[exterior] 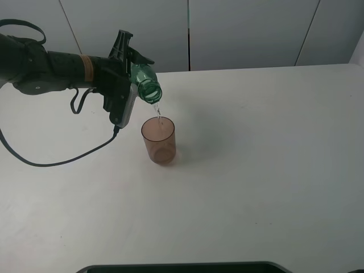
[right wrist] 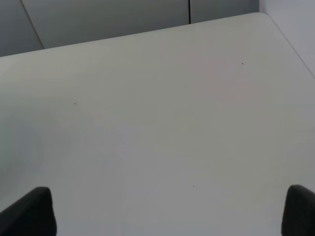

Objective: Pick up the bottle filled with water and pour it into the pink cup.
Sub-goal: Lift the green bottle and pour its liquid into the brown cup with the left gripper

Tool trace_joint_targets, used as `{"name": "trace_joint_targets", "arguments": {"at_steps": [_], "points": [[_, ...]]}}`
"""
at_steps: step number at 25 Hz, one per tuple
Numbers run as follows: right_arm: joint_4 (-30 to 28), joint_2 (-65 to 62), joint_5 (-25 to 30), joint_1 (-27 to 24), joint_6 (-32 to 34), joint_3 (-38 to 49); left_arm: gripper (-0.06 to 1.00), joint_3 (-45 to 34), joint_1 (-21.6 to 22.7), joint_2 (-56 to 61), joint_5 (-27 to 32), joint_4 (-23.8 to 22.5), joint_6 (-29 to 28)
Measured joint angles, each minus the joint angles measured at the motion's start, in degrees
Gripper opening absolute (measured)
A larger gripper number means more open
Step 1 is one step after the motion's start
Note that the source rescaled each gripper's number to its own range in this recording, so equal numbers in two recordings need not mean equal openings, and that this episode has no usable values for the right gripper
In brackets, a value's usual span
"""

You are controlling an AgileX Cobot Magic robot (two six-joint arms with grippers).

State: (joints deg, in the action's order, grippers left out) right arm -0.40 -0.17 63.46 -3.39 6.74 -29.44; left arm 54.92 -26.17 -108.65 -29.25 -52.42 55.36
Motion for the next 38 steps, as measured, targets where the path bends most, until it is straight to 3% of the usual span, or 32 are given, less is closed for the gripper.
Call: {"name": "trace_joint_targets", "arguments": {"at_steps": [38], "points": [[0.0, 0.0, 0.0, 0.0, 0.0, 0.0, 0.0, 0.0, 0.0, 0.0, -0.4, 0.5, 2.9]]}}
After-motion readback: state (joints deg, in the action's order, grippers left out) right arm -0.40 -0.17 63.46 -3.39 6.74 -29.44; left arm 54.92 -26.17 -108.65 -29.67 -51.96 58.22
